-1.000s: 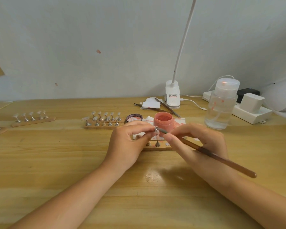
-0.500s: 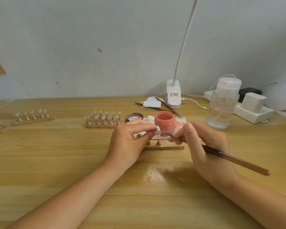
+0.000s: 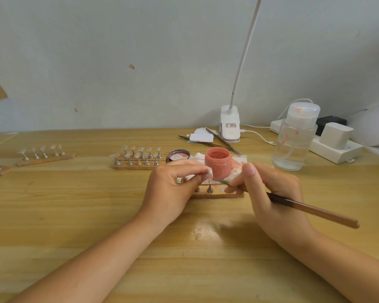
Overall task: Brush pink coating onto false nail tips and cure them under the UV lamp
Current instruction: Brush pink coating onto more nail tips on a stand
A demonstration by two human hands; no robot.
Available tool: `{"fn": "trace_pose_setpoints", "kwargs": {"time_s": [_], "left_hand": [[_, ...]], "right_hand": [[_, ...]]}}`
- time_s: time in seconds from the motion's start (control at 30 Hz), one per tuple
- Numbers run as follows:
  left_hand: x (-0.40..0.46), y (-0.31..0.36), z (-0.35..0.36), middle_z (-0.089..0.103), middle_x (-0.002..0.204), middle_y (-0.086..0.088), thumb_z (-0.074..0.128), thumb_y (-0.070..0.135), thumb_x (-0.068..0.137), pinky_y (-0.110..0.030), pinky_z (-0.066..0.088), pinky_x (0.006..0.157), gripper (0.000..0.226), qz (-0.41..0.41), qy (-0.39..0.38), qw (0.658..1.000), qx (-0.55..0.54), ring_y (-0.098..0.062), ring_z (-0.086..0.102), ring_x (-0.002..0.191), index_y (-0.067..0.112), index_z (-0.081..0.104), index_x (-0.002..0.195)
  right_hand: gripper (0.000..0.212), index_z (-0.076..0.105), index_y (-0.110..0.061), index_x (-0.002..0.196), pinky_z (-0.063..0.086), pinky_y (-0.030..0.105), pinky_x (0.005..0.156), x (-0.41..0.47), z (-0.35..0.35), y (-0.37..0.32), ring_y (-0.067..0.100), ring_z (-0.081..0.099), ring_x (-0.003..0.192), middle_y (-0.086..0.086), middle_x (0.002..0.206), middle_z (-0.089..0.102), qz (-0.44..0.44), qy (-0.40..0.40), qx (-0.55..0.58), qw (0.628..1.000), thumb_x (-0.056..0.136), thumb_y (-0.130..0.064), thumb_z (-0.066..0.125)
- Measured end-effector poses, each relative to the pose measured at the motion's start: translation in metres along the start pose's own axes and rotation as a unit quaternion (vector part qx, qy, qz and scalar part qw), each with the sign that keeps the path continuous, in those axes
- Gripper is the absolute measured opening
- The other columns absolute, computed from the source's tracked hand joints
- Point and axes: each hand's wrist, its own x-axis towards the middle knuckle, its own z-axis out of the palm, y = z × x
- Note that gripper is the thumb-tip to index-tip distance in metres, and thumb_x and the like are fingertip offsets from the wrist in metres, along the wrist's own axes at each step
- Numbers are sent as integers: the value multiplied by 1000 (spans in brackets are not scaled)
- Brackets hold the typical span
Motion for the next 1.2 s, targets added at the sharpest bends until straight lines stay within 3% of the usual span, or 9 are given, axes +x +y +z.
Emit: {"fn": "trace_pose_setpoints", "kwargs": {"time_s": [0.1, 0.3, 0.37, 0.53, 0.67, 0.8, 0.9, 1.07, 1.2], "left_hand": [[0, -1, 0, 67, 73, 22, 69, -4, 74, -13, 46, 68, 27, -1, 0, 1000, 7, 5, 61, 78, 21, 71, 84], [1, 4, 0, 66, 73, 29, 70, -1, 75, -3, 39, 75, 31, -15, 4, 1000, 5, 10, 60, 80, 30, 68, 76], [1, 6, -1, 65, 73, 28, 70, 0, 75, -3, 38, 77, 32, -19, 11, 1000, 7, 10, 59, 81, 32, 67, 73], [0, 8, -2, 67, 78, 14, 69, 1, 76, -4, 38, 79, 23, -40, 16, 999, 2, 4, 59, 86, 23, 70, 73], [0, 8, -4, 65, 86, 7, 69, 2, 77, -1, 35, 78, 19, -56, 13, 998, 10, 6, 57, 89, 21, 70, 75], [1, 8, -4, 66, 84, 9, 68, 2, 77, -1, 36, 78, 24, -57, 14, 998, 17, 5, 57, 90, 26, 68, 74], [1, 8, -4, 65, 82, 13, 68, 2, 77, -2, 36, 78, 29, -50, 16, 998, 21, 7, 57, 90, 31, 66, 72], [1, 8, -4, 65, 80, 14, 68, 2, 78, -2, 36, 78, 29, -49, 15, 998, 24, 7, 57, 88, 31, 67, 73], [1, 9, -4, 65, 80, 16, 68, 2, 78, -2, 36, 78, 28, -48, 12, 998, 25, 7, 57, 89, 31, 67, 73]], "right_hand": [[37, 65, -17, 72, 42, 12, 63, 1, 1, 0, -2, 59, 67, -21, 67, 59, 8, -11, -32, 999, 92, -35, 39], [27, 56, -26, 67, 39, 7, 55, 3, -4, -3, -2, 57, 55, -6, 57, 62, 40, 0, 30, 999, 91, -33, 47], [25, 54, -20, 70, 37, 5, 51, 8, -6, -4, -2, 57, 51, -1, 55, 64, 82, 37, 55, 994, 90, -34, 57], [48, 47, 0, 63, 36, 8, 47, 32, -18, 1, 0, 49, 42, 5, 54, 64, 168, 105, 67, 978, 74, -46, 57], [48, 47, 2, 58, 38, 8, 47, 64, -20, 17, 1, 47, 40, 5, 44, 54, 179, 101, 30, 978, 80, -35, 67], [48, 49, -6, 53, 41, 26, 57, 88, -11, 34, 9, 51, 53, 9, 53, 58, 205, 47, -64, 976, 79, -41, 68], [51, 42, -17, 44, 33, 25, 50, 91, 0, 40, 2, 43, 43, -11, 34, 43, 217, -16, -139, 966, 78, -46, 66], [54, 39, -18, 43, 27, 25, 46, 88, 16, 39, 9, 42, 46, -8, 40, 40, 196, -79, -242, 947, 79, -52, 63], [55, 39, -17, 43, 29, 26, 47, 90, 16, 38, 11, 42, 47, -6, 41, 39, 188, -78, -244, 948, 79, -50, 63]]}}
